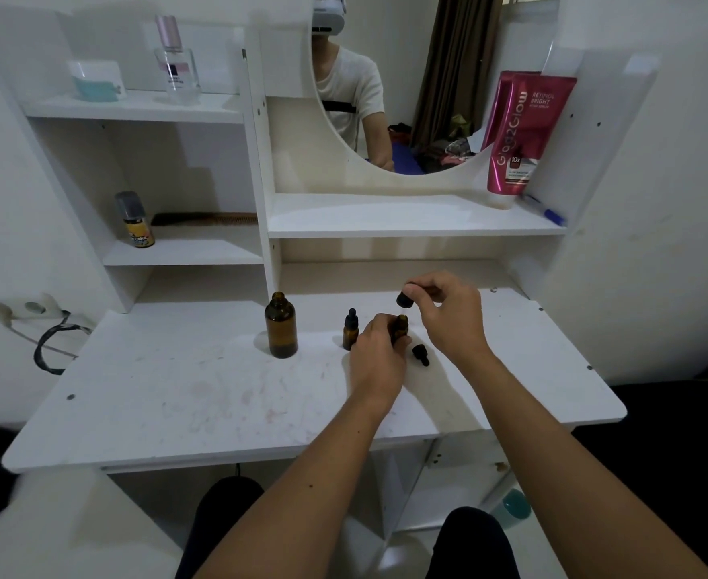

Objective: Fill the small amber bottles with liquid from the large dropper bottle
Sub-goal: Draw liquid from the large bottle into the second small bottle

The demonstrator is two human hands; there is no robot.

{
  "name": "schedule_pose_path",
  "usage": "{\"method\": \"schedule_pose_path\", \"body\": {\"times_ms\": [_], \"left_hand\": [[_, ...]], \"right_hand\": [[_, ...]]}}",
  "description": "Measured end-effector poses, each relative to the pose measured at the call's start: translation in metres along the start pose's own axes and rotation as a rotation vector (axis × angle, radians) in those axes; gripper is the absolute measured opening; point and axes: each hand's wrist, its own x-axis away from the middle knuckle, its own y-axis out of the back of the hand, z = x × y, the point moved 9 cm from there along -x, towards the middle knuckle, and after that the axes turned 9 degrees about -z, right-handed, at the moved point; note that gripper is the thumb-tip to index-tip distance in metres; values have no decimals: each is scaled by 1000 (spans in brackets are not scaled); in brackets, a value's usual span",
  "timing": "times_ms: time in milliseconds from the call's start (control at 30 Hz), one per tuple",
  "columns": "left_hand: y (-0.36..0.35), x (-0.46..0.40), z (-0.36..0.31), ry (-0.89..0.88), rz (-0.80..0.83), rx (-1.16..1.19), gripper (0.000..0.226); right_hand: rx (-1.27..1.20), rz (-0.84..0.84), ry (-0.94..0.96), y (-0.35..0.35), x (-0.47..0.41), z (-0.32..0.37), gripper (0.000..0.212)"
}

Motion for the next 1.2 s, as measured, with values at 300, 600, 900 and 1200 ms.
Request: {"method": "schedule_pose_path", "body": {"times_ms": [300, 600, 900, 1200], "left_hand": [[0, -2, -1, -3, 5, -14, 20], [9, 9, -2, 75, 38, 31, 45], [69, 29, 14, 59, 120, 278, 49], [178, 27, 42, 35, -173, 252, 24]], "right_hand": [[48, -64, 78, 2, 3, 6, 7], [15, -57, 14, 13, 3, 12, 8], [3, -136, 80, 36, -10, 44, 14], [-203, -43, 118, -23, -2, 109, 14]]}}
